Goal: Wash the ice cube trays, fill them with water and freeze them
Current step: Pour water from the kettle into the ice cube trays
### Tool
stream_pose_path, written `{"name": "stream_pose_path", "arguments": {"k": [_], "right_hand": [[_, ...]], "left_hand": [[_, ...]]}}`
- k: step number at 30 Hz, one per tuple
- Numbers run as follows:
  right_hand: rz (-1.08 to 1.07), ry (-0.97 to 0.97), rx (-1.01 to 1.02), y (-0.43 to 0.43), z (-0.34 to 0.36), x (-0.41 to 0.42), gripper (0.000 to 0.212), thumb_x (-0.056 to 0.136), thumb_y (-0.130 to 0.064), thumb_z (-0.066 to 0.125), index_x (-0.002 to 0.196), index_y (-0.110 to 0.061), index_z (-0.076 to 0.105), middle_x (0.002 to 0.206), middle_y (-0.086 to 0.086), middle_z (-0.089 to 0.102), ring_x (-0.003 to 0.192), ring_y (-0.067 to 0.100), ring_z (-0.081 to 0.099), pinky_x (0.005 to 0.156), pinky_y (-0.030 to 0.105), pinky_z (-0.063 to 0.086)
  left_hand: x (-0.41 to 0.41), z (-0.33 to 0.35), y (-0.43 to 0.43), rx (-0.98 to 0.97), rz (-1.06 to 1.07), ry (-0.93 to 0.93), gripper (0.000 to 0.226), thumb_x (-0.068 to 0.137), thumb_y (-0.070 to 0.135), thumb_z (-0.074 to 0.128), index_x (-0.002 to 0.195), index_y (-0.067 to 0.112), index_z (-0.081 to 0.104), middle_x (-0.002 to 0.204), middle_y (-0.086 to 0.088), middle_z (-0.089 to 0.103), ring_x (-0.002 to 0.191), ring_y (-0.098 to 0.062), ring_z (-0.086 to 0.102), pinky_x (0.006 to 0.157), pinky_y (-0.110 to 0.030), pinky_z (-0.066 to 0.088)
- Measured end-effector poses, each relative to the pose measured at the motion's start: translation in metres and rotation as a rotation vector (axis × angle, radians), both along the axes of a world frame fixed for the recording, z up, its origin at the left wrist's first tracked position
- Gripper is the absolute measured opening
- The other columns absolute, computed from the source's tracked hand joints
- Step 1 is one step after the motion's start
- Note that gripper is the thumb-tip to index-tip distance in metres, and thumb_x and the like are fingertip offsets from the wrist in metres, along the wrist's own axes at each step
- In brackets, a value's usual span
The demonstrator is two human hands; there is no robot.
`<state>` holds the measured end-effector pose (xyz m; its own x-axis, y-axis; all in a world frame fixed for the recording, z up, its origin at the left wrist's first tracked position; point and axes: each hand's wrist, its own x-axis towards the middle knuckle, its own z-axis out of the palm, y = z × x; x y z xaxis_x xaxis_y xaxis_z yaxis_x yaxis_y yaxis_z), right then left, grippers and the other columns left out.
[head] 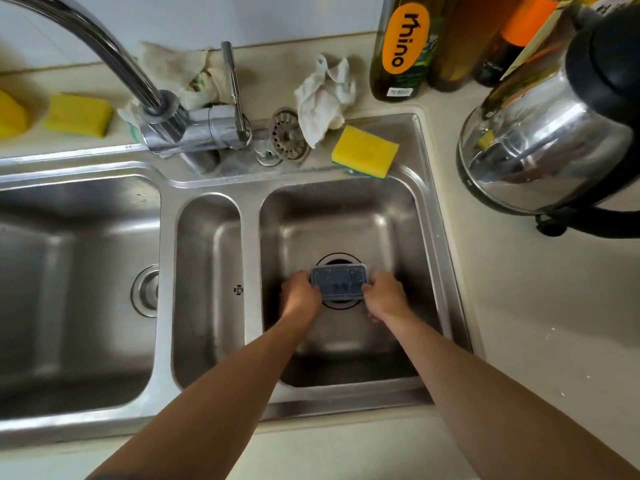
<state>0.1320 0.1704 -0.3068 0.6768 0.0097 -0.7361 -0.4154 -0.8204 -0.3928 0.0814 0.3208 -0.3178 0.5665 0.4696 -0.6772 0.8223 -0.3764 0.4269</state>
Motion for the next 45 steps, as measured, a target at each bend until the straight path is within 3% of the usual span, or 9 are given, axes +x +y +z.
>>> {"name": "stream_pose_path", "arguments": {"k": [5, 11, 19, 22, 27, 33, 38, 41, 45], "right_hand": [[-0.058, 0.023, 0.04, 0.0, -0.001, -0.001, 0.013, 0.105, -0.012, 0.052, 0.106, -0.008, 0.064, 0.107, 0.015, 0.068, 0.086, 0.032, 0.073, 0.062, 0.034, 0.062], [-0.111, 0.011, 0.074, -0.004, -0.003, -0.006, 0.023, 0.103, -0.007, 0.054, 0.083, -0.014, 0.06, 0.095, 0.01, 0.069, 0.082, 0.028, 0.073, 0.068, 0.035, 0.063], [-0.122, 0.047, 0.079, -0.005, 0.001, -0.001, 0.019, 0.1, 0.0, 0.054, 0.086, -0.008, 0.064, 0.092, 0.015, 0.071, 0.08, 0.031, 0.074, 0.072, 0.041, 0.065], [-0.086, 0.046, 0.103, -0.008, 0.015, -0.002, 0.014, 0.1, -0.001, 0.056, 0.092, -0.007, 0.066, 0.096, 0.016, 0.071, 0.082, 0.03, 0.073, 0.061, 0.032, 0.061], [-0.036, -0.043, 0.214, -0.025, 0.061, -0.016, 0.015, 0.1, -0.01, 0.06, 0.088, -0.016, 0.065, 0.085, 0.006, 0.071, 0.066, 0.012, 0.07, 0.051, 0.016, 0.05], [-0.04, -0.049, 0.324, -0.037, 0.135, -0.029, 0.014, 0.102, -0.027, 0.059, 0.092, -0.018, 0.063, 0.082, 0.004, 0.073, 0.048, 0.009, 0.065, 0.046, 0.02, 0.05], [-0.187, -0.103, 0.322, -0.038, 0.195, -0.013, 0.058, 0.09, -0.071, 0.054, 0.1, -0.015, 0.066, 0.087, 0.007, 0.073, 0.058, 0.018, 0.071, 0.041, 0.02, 0.048], [-0.183, -0.204, 0.275, -0.03, 0.222, -0.006, 0.066, 0.089, -0.074, 0.051, 0.094, -0.01, 0.069, 0.084, 0.008, 0.07, 0.066, 0.02, 0.071, 0.042, 0.022, 0.052], [-0.121, -0.384, 0.216, -0.026, 0.24, -0.005, 0.074, 0.093, -0.07, 0.051, 0.093, 0.001, 0.073, 0.092, 0.018, 0.073, 0.079, 0.031, 0.074, 0.069, 0.046, 0.064]], "left_hand": [[0.004, -0.002, 0.003, -0.118, 0.119, 0.009, 0.017, 0.098, 0.003, 0.058, 0.108, 0.014, 0.066, 0.095, -0.006, 0.063, 0.09, -0.026, 0.066, 0.085, -0.041, 0.061], [-0.001, -0.001, 0.0, -0.156, 0.187, -0.006, 0.016, 0.097, 0.002, 0.06, 0.102, 0.015, 0.066, 0.099, -0.008, 0.066, 0.093, -0.029, 0.069, 0.083, -0.046, 0.062], [0.003, 0.006, 0.0, -0.146, 0.238, 0.02, 0.021, 0.095, -0.001, 0.063, 0.081, 0.015, 0.06, 0.094, -0.012, 0.066, 0.076, -0.024, 0.069, 0.071, -0.039, 0.064], [0.002, 0.018, 0.003, -0.181, 0.203, 0.05, 0.012, 0.096, 0.014, 0.065, 0.085, 0.013, 0.062, 0.1, -0.015, 0.067, 0.086, -0.03, 0.069, 0.078, -0.047, 0.063], [0.003, 0.055, -0.001, -0.251, 0.352, -0.065, 0.05, 0.094, 0.069, 0.047, 0.089, 0.02, 0.055, 0.094, -0.008, 0.064, 0.088, -0.027, 0.067, 0.08, -0.048, 0.063], [0.013, 0.12, -0.015, -0.024, 0.228, -0.134, 0.075, 0.098, 0.065, 0.038, 0.118, -0.001, 0.067, 0.118, -0.022, 0.067, 0.103, -0.038, 0.065, 0.087, -0.039, 0.053], [0.023, 0.182, -0.026, -0.066, 0.091, -0.239, 0.048, 0.099, 0.046, 0.046, 0.077, 0.009, 0.068, 0.089, -0.013, 0.068, 0.063, -0.021, 0.063, 0.036, -0.024, 0.046], [0.027, 0.211, -0.035, -0.056, 0.001, -0.256, 0.043, 0.096, 0.043, 0.047, 0.071, 0.015, 0.068, 0.079, -0.007, 0.067, 0.063, -0.018, 0.063, 0.041, -0.024, 0.042], [0.029, 0.236, -0.034, -0.085, 0.015, -0.286, 0.039, 0.092, 0.038, 0.049, 0.071, 0.011, 0.068, 0.076, -0.009, 0.067, 0.055, -0.022, 0.064, 0.033, -0.021, 0.041]]}}
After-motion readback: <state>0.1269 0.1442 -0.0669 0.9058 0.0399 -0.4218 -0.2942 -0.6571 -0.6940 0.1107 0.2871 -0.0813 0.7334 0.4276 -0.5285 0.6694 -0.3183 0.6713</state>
